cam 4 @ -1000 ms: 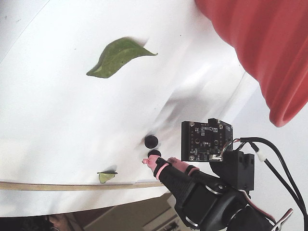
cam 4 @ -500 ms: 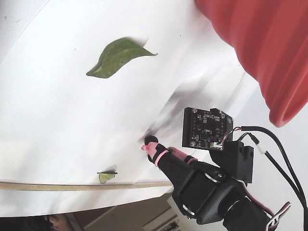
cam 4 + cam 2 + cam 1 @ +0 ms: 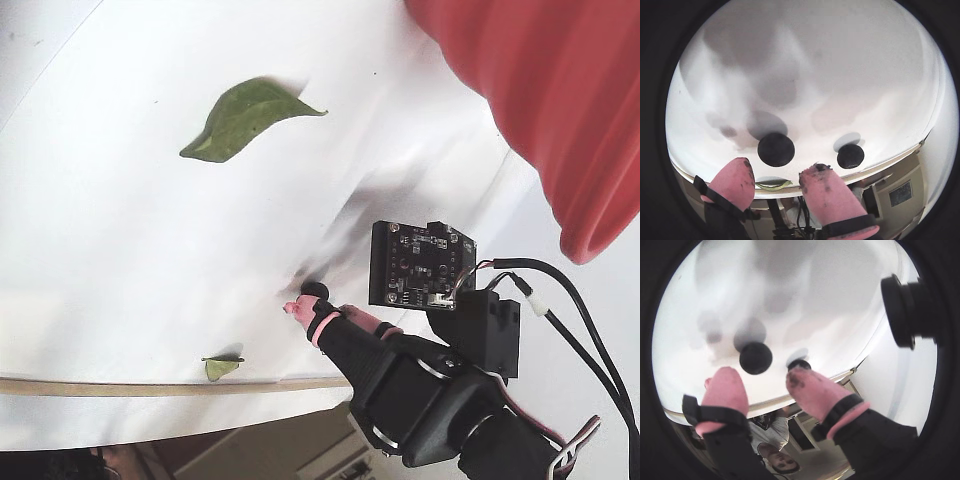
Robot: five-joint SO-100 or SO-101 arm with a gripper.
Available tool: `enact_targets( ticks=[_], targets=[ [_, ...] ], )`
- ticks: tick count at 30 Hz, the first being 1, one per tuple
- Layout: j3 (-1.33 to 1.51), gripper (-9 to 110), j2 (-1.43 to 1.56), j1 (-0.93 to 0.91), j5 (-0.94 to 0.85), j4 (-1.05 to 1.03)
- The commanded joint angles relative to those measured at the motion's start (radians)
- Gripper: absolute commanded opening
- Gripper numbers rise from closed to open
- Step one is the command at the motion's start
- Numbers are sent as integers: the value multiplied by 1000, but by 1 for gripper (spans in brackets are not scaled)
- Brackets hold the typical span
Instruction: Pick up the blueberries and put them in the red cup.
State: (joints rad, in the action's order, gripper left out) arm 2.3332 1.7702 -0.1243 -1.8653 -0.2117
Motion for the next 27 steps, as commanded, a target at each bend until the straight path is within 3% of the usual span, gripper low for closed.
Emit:
enact_targets(
  ticks=[1, 27],
  targets=[
    [5, 18, -3, -12, 0, 8],
    [-63, 18, -124, 21, 63, 80]
  ],
)
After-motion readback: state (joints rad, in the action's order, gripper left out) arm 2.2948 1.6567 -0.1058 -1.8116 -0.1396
